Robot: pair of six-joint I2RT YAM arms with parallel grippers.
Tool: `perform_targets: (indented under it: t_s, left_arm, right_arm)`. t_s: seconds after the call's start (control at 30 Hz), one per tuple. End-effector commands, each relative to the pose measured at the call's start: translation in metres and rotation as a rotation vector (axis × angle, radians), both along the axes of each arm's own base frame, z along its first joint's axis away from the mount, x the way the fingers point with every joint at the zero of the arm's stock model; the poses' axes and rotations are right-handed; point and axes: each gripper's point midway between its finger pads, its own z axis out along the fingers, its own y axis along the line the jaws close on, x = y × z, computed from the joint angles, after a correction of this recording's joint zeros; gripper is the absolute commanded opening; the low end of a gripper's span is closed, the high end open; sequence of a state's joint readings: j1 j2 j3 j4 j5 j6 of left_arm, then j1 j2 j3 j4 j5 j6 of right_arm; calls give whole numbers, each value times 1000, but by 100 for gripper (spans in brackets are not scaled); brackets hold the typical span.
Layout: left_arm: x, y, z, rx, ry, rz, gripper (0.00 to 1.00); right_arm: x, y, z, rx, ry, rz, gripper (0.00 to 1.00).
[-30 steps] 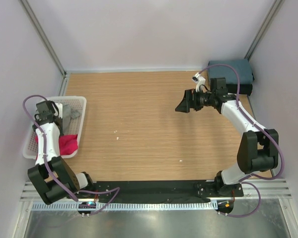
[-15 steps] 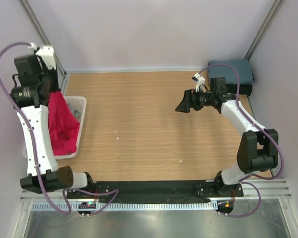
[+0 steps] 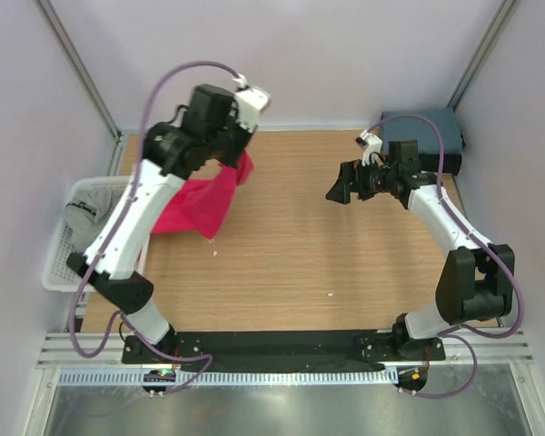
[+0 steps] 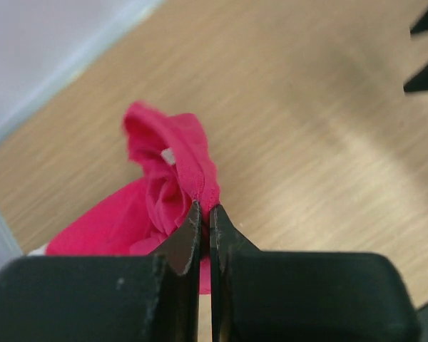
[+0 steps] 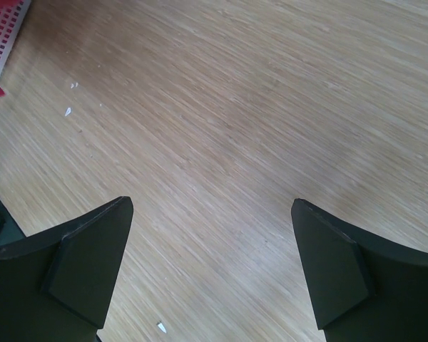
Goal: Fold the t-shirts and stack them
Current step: Move the tshirt to the center of the board
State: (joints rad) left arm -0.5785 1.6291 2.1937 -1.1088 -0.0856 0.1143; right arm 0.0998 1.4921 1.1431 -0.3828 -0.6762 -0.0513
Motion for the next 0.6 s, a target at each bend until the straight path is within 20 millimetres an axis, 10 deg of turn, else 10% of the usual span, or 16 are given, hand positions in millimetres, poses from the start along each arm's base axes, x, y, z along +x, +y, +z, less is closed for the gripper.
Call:
perform_targets:
  t_s: [0.0,0.23,0.33,0.57]
  left_arm:
    - [-7,-38,-54,86,112,-98,0]
    - [-17,-106,-99,-46,305,-278,1]
    - [-22,-122,-102,-89,364,-328,62]
    - [-36,-77,-84,-28,256,-238,87]
  right_arm:
    - [9,-7,21,-23,-91,-25,100]
    - [17,-16,17,-69,-100,-76,100]
    - [24,-25,10,-102,-82,-123,100]
    - [14,6,-50,24,208,24,100]
